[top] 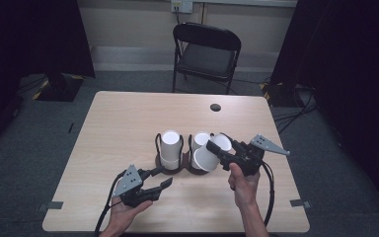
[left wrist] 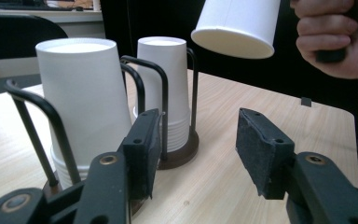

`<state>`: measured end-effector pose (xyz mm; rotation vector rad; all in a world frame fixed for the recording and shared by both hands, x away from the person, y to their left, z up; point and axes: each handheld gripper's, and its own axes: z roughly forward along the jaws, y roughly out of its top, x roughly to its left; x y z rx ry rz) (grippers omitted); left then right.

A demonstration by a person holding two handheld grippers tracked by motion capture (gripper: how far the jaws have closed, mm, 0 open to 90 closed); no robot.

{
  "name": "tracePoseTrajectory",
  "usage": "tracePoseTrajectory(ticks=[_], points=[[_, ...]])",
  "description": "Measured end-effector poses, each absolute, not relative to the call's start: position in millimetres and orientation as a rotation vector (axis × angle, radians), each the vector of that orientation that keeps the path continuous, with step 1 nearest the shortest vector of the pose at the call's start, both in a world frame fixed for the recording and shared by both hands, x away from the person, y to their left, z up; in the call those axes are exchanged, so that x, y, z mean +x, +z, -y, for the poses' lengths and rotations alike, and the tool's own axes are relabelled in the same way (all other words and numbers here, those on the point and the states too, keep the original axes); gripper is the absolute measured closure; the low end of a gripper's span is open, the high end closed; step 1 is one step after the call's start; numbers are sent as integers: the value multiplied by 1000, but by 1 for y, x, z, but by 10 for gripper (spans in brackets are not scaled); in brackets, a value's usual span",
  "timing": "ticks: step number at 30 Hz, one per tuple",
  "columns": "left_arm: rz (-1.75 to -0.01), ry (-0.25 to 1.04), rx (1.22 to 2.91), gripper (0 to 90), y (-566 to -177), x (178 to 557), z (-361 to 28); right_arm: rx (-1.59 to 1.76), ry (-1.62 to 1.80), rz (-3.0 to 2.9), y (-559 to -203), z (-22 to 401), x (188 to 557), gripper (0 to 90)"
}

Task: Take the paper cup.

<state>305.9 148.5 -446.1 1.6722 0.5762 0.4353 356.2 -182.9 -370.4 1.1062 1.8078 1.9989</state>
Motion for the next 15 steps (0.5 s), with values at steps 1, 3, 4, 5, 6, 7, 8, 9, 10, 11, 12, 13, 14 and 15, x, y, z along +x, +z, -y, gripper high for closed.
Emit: tracePoseTrajectory(ticks=[1, 3, 4, 5, 6, 7, 8, 9, 10, 11, 12, 13, 14, 15], points=[[-576, 435, 1672, 510, -446, 306, -148, 1106, 1999, -1808, -370, 183, 356, 347], [-570, 434, 1672, 511, -446, 306, -148, 1138, 2037, -1792, -378, 185, 352, 347], [-570, 425, 1669, 515, -447, 307, -147, 1147, 2046, -1789, -381, 186, 351, 347], [-570, 425, 1669, 516, -447, 307, -147, 1147, 2046, -1789, -381, 186, 351, 347], [-570, 421, 1670, 516, -447, 307, -146, 1157, 2053, -1789, -383, 186, 350, 347], [-572, 419, 1675, 515, -447, 307, -145, 1168, 2055, -1788, -384, 186, 348, 347], [-574, 416, 1677, 506, -448, 307, -144, 1181, 2062, -1783, -386, 186, 347, 347], [-572, 420, 1673, 500, -448, 307, -143, 1185, 2070, -1781, -386, 186, 345, 347], [-568, 424, 1670, 501, -447, 307, -142, 1184, 2068, -1784, -387, 186, 343, 347], [-555, 426, 1672, 501, -445, 307, -140, 1183, 2080, -1776, -387, 186, 339, 347], [-555, 426, 1672, 506, -445, 307, -140, 1183, 2080, -1776, -387, 186, 339, 347], [-543, 428, 1674, 508, -442, 308, -137, 1185, 2092, -1772, -387, 186, 337, 347], [-536, 430, 1681, 513, -441, 308, -136, 1182, 2098, -1770, -388, 185, 336, 347], [-534, 435, 1683, 522, -440, 308, -135, 1184, 2101, -1771, -389, 185, 335, 347]])
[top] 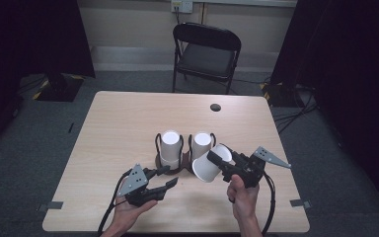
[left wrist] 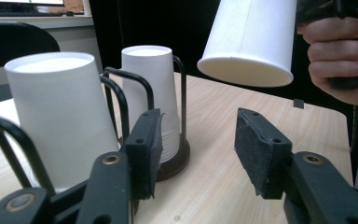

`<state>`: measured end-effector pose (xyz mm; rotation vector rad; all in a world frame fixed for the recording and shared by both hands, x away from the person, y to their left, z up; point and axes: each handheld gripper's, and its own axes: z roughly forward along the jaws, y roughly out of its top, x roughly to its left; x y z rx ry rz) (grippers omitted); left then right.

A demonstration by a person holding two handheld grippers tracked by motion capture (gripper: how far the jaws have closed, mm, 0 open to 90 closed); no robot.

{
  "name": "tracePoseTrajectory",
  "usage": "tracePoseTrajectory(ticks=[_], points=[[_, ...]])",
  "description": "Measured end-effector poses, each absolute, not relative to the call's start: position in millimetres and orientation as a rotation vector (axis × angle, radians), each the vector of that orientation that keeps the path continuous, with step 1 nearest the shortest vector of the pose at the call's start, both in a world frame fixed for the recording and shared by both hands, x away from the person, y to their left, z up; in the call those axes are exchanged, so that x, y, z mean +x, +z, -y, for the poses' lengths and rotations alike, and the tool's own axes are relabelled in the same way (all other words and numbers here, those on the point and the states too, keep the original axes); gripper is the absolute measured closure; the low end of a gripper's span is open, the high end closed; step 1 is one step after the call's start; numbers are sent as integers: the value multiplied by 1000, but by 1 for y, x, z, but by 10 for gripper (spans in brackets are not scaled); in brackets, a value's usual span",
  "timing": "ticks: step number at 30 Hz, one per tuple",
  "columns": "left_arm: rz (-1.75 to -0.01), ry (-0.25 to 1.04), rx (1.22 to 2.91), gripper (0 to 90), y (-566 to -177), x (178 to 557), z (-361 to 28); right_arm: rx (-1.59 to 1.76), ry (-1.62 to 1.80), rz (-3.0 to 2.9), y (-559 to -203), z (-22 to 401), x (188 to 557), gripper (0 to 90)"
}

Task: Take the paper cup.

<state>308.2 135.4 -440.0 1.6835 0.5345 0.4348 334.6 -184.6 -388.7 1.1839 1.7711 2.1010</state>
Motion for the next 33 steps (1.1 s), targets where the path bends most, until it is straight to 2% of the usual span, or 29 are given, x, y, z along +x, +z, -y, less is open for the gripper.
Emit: tracePoseTrajectory(ticks=[14, 21, 23, 24, 25, 33], points=[[-511, 405, 1715, 497, -448, 307, -132, 1268, 2231, -1756, -418, 173, 323, 347], [-473, 388, 1725, 396, -452, 306, -127, 1337, 2356, -1726, -433, 167, 325, 348], [-468, 387, 1724, 428, -453, 306, -125, 1353, 2393, -1713, -435, 167, 326, 348], [-461, 401, 1721, 493, -453, 305, -124, 1366, 2423, -1718, -437, 166, 326, 348], [-461, 401, 1721, 516, -453, 305, -124, 1366, 2423, -1718, -437, 166, 326, 348], [-471, 432, 1661, 651, -461, 306, -119, 1378, 2454, -1764, -441, 152, 325, 348]])
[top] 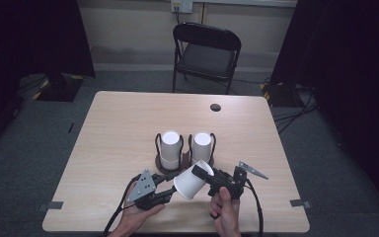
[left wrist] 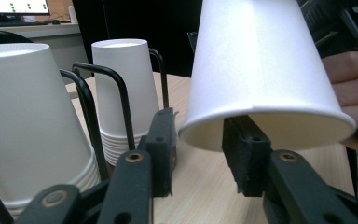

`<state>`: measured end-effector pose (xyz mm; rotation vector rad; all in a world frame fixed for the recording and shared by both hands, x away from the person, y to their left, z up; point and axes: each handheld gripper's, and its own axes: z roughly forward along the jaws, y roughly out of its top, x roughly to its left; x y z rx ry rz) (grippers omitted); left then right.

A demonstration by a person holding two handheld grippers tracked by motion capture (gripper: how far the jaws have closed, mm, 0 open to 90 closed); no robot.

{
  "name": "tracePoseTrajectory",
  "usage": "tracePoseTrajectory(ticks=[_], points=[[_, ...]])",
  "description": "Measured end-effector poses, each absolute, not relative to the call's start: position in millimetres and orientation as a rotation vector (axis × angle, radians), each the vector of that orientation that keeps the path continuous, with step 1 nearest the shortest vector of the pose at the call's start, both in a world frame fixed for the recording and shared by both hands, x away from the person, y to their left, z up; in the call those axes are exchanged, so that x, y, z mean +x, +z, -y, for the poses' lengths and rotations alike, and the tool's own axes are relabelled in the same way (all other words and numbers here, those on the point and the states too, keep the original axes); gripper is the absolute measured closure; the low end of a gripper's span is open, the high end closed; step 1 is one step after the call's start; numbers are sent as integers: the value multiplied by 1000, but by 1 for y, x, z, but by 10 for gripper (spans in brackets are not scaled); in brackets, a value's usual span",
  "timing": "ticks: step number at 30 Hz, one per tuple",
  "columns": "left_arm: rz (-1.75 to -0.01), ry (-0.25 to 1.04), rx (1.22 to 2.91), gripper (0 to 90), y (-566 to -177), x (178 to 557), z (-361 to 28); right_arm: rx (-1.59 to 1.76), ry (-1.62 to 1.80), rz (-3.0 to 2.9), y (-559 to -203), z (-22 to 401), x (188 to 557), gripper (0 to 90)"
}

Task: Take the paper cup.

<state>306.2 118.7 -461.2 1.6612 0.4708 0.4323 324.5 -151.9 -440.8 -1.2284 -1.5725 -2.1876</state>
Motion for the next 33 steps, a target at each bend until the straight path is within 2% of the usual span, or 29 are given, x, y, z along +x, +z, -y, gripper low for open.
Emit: tracePoseTrajectory(ticks=[17, 27, 33], points=[[-517, 461, 1573, 682, -462, 309, -115, -1206, -2121, 1541, -446, 135, 331, 346], [-540, 428, 1597, 823, -457, 311, -122, -1224, -2105, 1637, -449, 134, 334, 293], [-537, 377, 1633, 851, -455, 310, -124, -1250, -2121, 1700, -448, 135, 334, 278]])
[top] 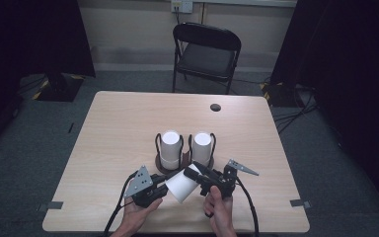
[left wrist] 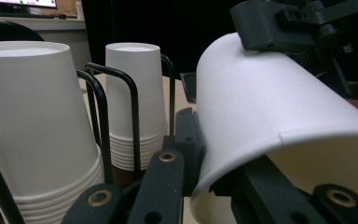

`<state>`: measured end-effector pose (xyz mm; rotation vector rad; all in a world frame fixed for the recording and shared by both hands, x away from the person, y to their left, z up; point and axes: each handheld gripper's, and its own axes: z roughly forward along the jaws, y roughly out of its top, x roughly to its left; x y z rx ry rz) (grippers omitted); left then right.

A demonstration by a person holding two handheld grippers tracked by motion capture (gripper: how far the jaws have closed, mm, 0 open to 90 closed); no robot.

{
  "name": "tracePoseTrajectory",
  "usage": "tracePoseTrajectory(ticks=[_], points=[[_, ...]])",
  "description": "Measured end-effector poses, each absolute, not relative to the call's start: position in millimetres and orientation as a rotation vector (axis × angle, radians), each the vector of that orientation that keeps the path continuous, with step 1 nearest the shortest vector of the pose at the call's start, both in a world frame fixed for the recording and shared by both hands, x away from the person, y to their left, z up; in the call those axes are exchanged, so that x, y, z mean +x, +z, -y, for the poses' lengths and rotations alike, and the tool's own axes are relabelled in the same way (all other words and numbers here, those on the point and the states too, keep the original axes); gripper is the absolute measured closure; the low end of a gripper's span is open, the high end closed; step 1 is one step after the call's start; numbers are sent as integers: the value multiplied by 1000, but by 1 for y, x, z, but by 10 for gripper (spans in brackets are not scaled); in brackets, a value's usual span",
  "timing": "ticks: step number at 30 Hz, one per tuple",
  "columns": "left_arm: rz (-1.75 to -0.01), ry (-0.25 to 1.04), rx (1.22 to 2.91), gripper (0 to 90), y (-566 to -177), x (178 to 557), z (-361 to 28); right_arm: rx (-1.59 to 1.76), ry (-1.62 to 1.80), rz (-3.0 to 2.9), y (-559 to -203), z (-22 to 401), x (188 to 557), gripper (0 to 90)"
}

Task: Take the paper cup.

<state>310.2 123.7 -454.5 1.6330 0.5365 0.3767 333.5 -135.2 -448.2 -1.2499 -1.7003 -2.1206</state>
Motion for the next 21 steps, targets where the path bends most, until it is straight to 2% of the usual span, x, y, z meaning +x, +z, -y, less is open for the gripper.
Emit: tracePoseTrajectory(ticks=[9, 21], points=[[-562, 291, 1670, 875, -449, 313, -128, -1253, -2136, 1857, -442, 137, 333, 266], [-600, 268, 1736, 878, -446, 313, -139, -1175, -2146, 2069, -418, 132, 340, 240]])
